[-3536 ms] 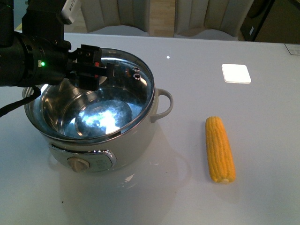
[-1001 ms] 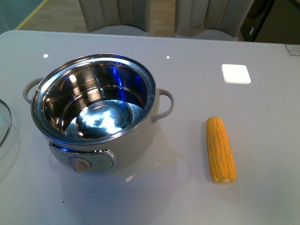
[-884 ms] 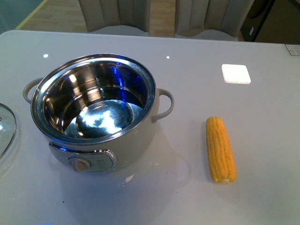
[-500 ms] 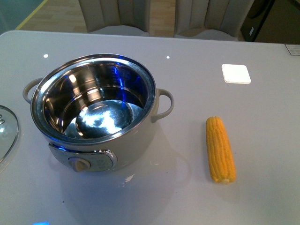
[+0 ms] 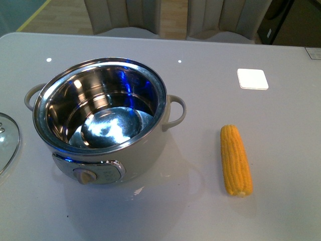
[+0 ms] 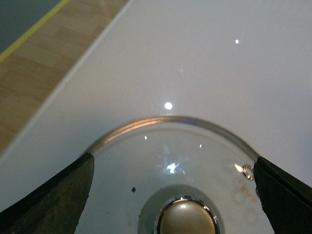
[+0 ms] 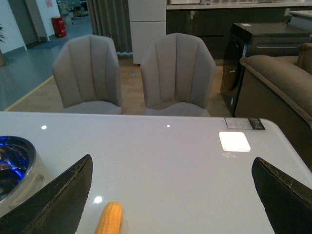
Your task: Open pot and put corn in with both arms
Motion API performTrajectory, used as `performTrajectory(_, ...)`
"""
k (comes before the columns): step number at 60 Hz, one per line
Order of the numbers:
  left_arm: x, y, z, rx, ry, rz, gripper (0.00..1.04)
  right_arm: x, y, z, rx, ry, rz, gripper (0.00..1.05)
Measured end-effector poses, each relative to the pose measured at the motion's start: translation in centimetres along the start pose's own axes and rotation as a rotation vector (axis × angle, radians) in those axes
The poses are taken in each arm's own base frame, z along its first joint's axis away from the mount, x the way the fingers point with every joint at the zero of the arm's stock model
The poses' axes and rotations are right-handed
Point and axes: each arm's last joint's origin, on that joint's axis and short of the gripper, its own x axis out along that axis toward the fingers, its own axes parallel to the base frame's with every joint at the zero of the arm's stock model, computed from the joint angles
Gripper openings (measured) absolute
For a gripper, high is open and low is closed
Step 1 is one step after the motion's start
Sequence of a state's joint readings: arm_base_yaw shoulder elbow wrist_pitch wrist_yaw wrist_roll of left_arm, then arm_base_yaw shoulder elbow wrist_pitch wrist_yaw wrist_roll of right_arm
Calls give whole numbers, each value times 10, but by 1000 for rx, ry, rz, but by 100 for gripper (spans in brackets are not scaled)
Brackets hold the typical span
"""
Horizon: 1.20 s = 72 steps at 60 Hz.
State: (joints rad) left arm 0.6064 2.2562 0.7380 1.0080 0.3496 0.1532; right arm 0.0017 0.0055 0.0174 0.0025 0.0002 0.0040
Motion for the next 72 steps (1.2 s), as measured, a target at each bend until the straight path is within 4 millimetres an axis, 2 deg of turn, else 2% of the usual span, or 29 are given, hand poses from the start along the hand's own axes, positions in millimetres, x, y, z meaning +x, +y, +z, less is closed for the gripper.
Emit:
performTrajectory(8, -29, 2, 28, 12, -67, -11, 98, 0, 0, 0, 0, 0, 0, 96)
performTrajectory(21, -92, 0, 69, 37, -175, -53, 98, 0, 0, 0, 0, 0, 0, 96)
performTrajectory(24, -114, -4, 80, 44, -201, -76, 98, 0, 0, 0, 0, 0, 0, 96)
performTrajectory(34, -153, -20, 92, 61, -236, -120, 98, 0, 0, 0, 0, 0, 0, 96)
performTrajectory(43, -177, -34, 91, 60, -235, -136, 98, 0, 0, 0, 0, 0, 0, 96)
performTrajectory(48, -182, -45, 84, 79, -356, -181, 85, 0, 0, 0, 0, 0, -2, 96)
performTrajectory(52, -194, -68, 76, 102, -446, -199, 67, 0, 0, 0, 0, 0, -1, 96)
performTrajectory(62, -211, -97, 62, 85, -454, -197, 34, 0, 0, 0, 0, 0, 0, 96)
performTrajectory(72, -219, -115, 47, 87, -467, -198, 4, 0, 0, 0, 0, 0, 0, 96)
